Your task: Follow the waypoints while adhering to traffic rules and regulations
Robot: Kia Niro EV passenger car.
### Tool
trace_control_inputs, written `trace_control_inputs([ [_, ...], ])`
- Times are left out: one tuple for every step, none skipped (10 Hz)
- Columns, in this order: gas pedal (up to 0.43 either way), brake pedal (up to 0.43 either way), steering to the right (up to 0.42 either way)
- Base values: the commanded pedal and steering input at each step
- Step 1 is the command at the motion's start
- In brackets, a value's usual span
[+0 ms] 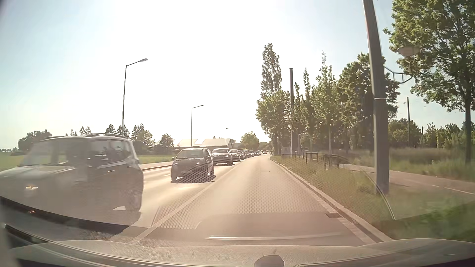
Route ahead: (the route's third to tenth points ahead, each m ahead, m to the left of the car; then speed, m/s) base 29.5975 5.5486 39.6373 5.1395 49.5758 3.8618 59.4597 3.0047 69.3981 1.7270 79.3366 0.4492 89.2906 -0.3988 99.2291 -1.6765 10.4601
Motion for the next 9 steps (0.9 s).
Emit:
trace_control_inputs([
  [0.130,0.000,0.013],
  [0.138,0.000,0.010],
  [0.157,0.000,0.007],
  [0.169,0.000,0.005],
  [0.169,0.000,0.005],
  [0.169,0.000,0.005],
  [0.157,0.000,0.005],
  [0.138,0.000,0.005],
  [0.138,0.000,0.005],
])
